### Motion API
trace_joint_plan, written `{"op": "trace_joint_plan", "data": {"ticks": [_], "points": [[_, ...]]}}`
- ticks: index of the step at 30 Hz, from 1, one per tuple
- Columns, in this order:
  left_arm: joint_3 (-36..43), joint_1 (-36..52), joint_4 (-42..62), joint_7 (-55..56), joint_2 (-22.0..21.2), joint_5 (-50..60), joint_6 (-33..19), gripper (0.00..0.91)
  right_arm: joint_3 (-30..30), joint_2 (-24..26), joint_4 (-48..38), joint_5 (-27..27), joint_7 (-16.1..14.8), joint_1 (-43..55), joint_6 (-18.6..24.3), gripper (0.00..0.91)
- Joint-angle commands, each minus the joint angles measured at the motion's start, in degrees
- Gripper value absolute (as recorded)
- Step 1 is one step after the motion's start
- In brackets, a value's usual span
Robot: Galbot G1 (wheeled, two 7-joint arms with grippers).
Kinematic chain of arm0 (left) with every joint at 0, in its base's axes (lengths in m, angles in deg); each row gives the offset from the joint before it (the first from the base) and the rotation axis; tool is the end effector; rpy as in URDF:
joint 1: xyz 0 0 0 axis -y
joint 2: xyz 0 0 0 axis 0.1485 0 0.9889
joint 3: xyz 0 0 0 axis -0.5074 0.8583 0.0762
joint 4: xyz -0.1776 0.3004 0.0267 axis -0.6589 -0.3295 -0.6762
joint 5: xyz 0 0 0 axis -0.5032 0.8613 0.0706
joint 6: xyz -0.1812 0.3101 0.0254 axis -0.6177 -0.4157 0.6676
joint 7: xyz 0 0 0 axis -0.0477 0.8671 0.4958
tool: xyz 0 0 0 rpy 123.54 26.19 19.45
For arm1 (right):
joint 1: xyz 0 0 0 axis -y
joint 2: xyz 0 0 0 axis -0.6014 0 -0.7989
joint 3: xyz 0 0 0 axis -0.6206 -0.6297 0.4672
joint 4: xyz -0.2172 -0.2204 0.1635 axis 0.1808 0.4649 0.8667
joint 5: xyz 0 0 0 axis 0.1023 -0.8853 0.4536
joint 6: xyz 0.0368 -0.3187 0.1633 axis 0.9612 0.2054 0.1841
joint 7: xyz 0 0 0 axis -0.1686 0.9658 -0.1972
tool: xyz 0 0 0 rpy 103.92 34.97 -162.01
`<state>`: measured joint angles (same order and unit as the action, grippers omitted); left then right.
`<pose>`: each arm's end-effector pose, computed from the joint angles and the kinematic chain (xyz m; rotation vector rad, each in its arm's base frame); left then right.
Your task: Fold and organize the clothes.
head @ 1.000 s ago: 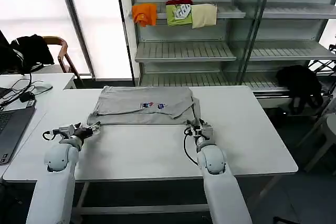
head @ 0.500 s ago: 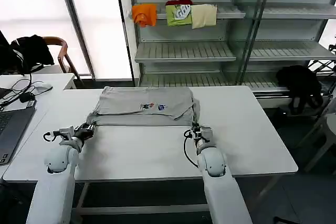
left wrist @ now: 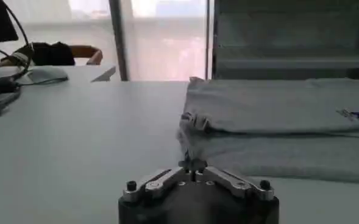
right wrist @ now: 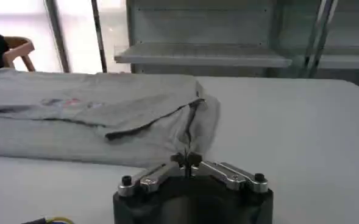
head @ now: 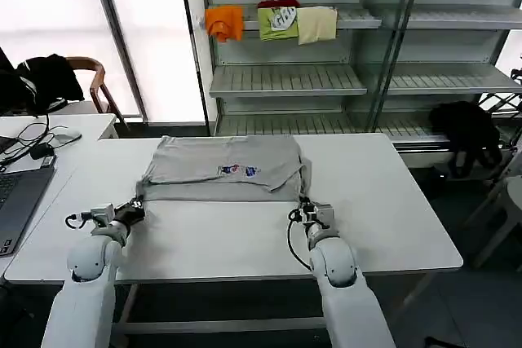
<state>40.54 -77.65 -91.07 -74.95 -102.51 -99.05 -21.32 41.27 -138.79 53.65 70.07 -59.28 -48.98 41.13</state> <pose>0.3749 0.1654 -0.2854 0.1263 -2.6990 -0.0012 0.3682 0.0625 -0.2725 0.1847 -2.7721 0.0258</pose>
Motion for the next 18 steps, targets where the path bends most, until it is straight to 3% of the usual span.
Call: {"op": "trace_joint_plan", "data": {"ticks": [1,8,18], "points": [[-3.5,-13.9,-17.2,0.2,0.1,-1.6,0.7,0.000,-0.9,4.8,15.4,2.5,1.7,-11.1,-0.4,0.000],[-8.1,-26.9,-23.2,0.9,-0.4,-4.1,-0.1,0.000,1.4,8.7,23.2,1.9,0.5,-21.1,-0.4,0.000],[-9.1,-35.2,-31.8,6.0,-3.8,-4.4,0.4,0.010,4.3,10.1,28.0,0.6,-2.9,-28.8,-0.3,0.000]]}}
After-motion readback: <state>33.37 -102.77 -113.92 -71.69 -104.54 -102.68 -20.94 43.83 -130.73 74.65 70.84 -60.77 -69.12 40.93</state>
